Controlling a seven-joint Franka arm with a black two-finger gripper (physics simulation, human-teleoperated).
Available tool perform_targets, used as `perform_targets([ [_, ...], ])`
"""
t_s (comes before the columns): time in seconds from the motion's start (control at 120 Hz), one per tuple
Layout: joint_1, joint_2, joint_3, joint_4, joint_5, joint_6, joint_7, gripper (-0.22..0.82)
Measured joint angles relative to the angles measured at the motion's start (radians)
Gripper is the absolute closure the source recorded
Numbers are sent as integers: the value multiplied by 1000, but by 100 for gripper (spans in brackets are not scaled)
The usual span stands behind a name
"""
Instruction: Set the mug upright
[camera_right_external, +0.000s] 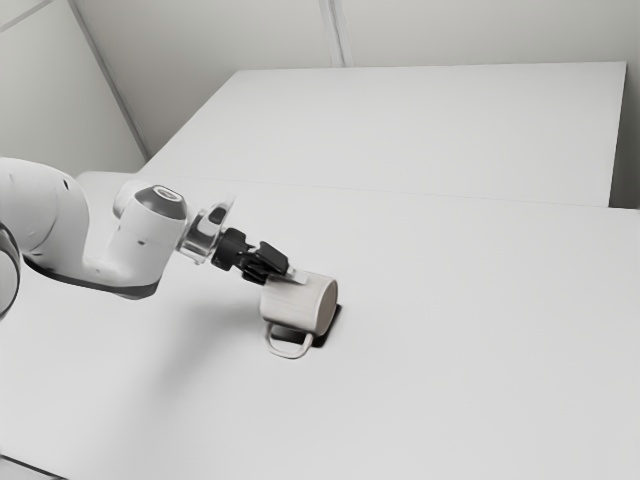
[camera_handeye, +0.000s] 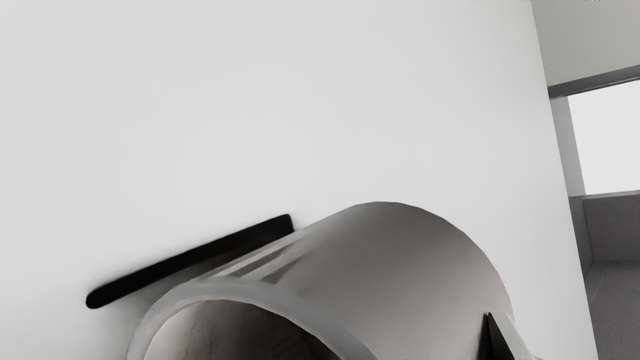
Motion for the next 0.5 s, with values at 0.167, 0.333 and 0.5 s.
perform_targets([
  [0.167,-14,-3,-2,0,-38,3,9,59],
  [0.333,-22,-10,-5,0,-92,-9,31,62],
  [0.5,-29,-26,-9,-1,-111,-12,44,75],
])
